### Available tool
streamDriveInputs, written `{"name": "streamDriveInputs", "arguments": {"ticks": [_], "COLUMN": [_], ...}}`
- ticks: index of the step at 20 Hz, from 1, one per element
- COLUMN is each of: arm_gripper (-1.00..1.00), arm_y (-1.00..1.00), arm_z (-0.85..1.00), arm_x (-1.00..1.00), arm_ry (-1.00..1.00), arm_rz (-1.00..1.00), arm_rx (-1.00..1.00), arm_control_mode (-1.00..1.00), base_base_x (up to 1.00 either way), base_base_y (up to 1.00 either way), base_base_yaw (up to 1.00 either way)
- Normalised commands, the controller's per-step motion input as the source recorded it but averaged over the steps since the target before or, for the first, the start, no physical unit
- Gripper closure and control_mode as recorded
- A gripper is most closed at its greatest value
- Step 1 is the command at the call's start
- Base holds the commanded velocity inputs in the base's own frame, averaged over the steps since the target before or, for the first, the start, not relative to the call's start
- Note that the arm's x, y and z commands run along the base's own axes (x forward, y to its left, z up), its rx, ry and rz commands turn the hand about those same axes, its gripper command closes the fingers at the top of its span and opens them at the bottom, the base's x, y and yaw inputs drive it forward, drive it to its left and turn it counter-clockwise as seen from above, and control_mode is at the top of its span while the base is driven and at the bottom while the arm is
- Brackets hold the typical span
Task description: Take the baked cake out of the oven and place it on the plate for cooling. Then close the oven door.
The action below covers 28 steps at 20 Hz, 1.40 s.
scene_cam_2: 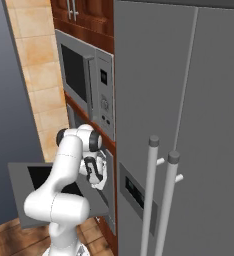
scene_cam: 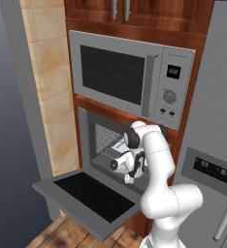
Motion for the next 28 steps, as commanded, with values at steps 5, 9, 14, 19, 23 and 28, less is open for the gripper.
{"name": "streamDriveInputs", "arguments": {"ticks": [5, 9, 14, 19, 23, 28], "arm_gripper": [1.00, 1.00, 1.00, 1.00, 1.00, 1.00], "arm_y": [0.10, 0.26, 0.38, 0.50, 0.61, 0.79], "arm_z": [-0.46, -0.48, -0.42, -0.38, -0.41, -0.50], "arm_x": [0.00, -0.16, -0.32, -0.49, -0.72, -0.96], "arm_ry": [0.08, 0.16, 0.20, 0.22, 0.19, 0.10], "arm_rz": [0.00, 0.00, 0.00, 0.00, 0.00, 0.00], "arm_rx": [0.06, 0.10, 0.12, 0.12, 0.10, 0.03], "arm_control_mode": [-1.00, -1.00, -1.00, -1.00, -1.00, -1.00], "base_base_x": [0.00, 0.00, 0.00, 0.00, 0.00, 0.00], "base_base_y": [0.00, 0.00, 0.00, 0.00, 0.00, 0.00], "base_base_yaw": [0.00, 0.00, 0.00, 0.00, 0.00, 0.00]}}
